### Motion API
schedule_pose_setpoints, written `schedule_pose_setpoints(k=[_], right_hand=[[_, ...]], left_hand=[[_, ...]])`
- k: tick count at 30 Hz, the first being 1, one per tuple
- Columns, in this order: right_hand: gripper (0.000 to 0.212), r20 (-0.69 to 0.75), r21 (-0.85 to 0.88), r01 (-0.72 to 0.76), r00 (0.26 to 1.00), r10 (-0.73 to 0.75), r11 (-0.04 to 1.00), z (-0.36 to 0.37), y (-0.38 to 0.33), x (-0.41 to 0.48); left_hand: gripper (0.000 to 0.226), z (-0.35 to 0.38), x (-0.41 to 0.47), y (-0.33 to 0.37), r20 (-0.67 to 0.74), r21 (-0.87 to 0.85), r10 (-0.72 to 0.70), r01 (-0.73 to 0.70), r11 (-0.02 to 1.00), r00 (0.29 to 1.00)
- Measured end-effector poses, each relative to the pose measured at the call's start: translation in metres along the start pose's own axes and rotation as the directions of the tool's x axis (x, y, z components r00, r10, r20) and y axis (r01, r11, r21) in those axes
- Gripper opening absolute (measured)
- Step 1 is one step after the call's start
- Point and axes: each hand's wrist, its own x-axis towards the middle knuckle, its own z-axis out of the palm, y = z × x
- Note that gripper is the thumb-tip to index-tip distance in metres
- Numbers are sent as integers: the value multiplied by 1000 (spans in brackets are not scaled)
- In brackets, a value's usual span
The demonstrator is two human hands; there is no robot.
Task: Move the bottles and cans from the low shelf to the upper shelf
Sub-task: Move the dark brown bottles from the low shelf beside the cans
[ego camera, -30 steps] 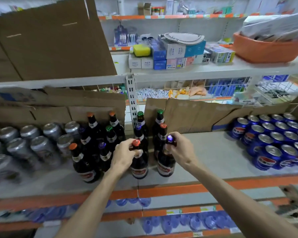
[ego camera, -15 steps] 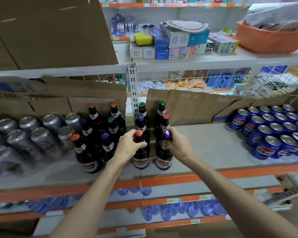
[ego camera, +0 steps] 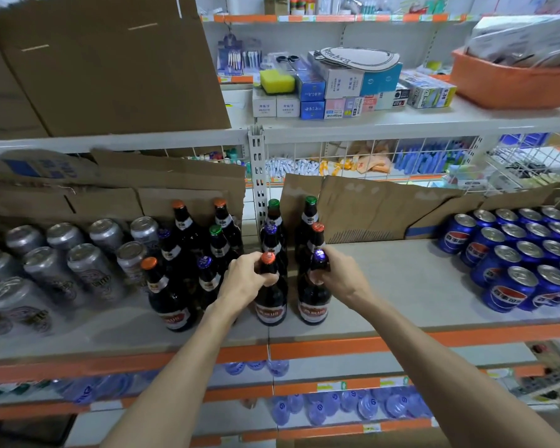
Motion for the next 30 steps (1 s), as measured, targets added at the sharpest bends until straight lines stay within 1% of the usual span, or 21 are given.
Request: schedule_pose_setpoints(k=[4,8,10,13,17,21,23,25,28,30], right_hand=[[41,2,21,18,1000,-18,1000,1,2,0],[39,-7,37,4,1000,-4,999,3,7,-2],[39,2,49,1,1000,-1,999,4,7,-2],[38,7,61,-4,1000,3,998,5,9,-3],[28,-31,59,5,1000,-3,998,8,11,-7],[24,-76,101,-52,995,60,994,5,15,-5],[27,-61,101,-54,996,61,993,4,14,-4],[34,-33,88,-34,999,37,996,5,12,-2],[44,-4,50,-8,1000,8,999,7,10,2],[43,6,43,-11,1000,11,999,5,10,3]], left_hand=[[17,-1,3,1,25,4,14,-14,1000,1000],[16,-2,4,-1,48,23,23,-24,999,999],[18,-3,2,0,54,42,28,-30,999,998],[20,-1,-2,3,22,77,28,-30,997,999],[23,4,-8,8,-37,91,29,-26,996,999],[26,6,-11,10,-59,89,28,-22,996,998],[24,7,-12,11,-73,109,29,-21,994,997],[25,7,-11,10,-100,122,30,-18,992,995],[27,6,-7,6,-84,133,31,-19,991,996],[29,5,-6,3,-68,132,36,-26,991,997]])
